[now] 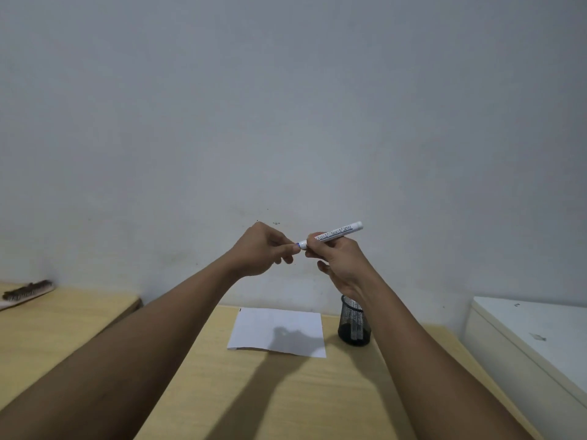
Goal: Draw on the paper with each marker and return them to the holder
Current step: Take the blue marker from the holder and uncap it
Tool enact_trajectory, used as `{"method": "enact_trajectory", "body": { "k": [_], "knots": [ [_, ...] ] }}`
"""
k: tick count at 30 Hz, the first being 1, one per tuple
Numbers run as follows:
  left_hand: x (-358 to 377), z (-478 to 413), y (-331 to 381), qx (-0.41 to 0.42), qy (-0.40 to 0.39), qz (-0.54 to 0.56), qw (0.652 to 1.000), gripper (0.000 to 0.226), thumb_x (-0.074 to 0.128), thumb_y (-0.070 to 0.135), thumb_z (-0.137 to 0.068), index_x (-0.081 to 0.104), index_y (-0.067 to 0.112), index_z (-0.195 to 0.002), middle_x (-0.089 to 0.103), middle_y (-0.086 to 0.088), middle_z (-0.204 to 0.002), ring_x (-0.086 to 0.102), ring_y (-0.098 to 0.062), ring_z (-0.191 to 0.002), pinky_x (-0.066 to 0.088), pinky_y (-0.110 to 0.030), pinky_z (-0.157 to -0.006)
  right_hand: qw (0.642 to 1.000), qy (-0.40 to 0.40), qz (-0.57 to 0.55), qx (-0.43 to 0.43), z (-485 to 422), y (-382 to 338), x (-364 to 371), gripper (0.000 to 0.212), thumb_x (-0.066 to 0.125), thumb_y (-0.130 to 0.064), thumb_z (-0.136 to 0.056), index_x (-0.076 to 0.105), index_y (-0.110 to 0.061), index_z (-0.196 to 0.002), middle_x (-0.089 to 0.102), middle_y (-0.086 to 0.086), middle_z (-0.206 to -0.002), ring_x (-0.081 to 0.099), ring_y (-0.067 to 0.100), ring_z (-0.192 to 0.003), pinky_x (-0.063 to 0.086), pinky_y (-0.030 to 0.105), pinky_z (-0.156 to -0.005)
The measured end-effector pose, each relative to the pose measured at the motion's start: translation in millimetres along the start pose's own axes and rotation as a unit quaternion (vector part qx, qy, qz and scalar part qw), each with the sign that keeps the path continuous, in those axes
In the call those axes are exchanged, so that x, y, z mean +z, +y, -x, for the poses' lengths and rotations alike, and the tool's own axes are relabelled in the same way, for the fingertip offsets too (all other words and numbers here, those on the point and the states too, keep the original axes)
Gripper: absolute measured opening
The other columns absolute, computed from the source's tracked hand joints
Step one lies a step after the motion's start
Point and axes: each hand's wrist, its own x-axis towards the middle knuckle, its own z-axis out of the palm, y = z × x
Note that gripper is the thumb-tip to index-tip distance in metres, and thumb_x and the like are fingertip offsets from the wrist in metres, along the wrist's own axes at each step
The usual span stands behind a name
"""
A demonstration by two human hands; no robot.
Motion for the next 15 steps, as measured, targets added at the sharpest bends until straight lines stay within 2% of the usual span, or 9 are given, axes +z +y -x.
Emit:
{"method": "enact_trajectory", "body": {
  "k": [4,7,9,11,15],
  "knots": [
    [-7,7,-26,-0.059,-0.018,0.043,0.997,0.023,0.069,0.032,-0.092,0.079,0.012,-0.086,0.078,0.0,-0.077,0.06,-0.008,-0.061,0.046,-0.024,-0.064,1.0,-0.007,0.014,-0.011,-6,9,5,0.004,0.073,-0.015,-0.093,0.072,-0.016,-0.096,0.076,0.0,-0.093,0.07,0.014,-0.086,0.042,0.034,-0.081],
    [-3,9,-55,-0.089,-0.008,0.02,0.996,0.022,0.066,0.031,-0.094,0.075,0.012,-0.088,0.076,0.002,-0.076,0.061,-0.013,-0.063,0.049,-0.029,-0.067,0.999,0.013,0.044,-0.015,-11,22,13,0.01,0.074,-0.02,-0.092,0.076,-0.013,-0.099,0.079,0.007,-0.1,0.07,0.009,-0.078,0.044,0.027,-0.072],
    [4,11,-83,-0.107,-0.005,-0.042,0.993,0.017,0.065,0.035,-0.094,0.073,0.022,-0.086,0.075,0.008,-0.079,0.064,-0.013,-0.072,0.052,-0.036,-0.077,0.998,0.023,0.064,-0.015,-14,34,21,0.014,0.076,-0.023,-0.091,0.078,-0.011,-0.099,0.079,0.004,-0.093,0.068,0.004,-0.067,0.045,0.02,-0.063],
    [10,18,-113,-0.138,-0.014,-0.138,0.981,0.013,0.062,0.042,-0.093,0.068,0.032,-0.087,0.073,0.013,-0.091,0.065,-0.013,-0.088,0.049,-0.041,-0.089,0.996,0.028,0.076,-0.019,-19,52,28,0.014,0.077,-0.023,-0.09,0.079,-0.01,-0.094,0.074,0.0,-0.079,0.062,0.003,-0.059,0.043,0.016,-0.055],
    [31,38,-164,-0.16,-0.036,-0.18,0.97,0.012,0.061,0.044,-0.093,0.066,0.033,-0.093,0.067,0.016,-0.1,0.062,-0.012,-0.093,0.049,-0.038,-0.088,0.994,0.013,0.112,-0.01,-34,98,41,0.017,0.083,-0.02,-0.084,0.079,-0.004,-0.088,0.069,-0.001,-0.066,0.057,0.007,-0.053,0.043,0.014,-0.049]
  ]
}}
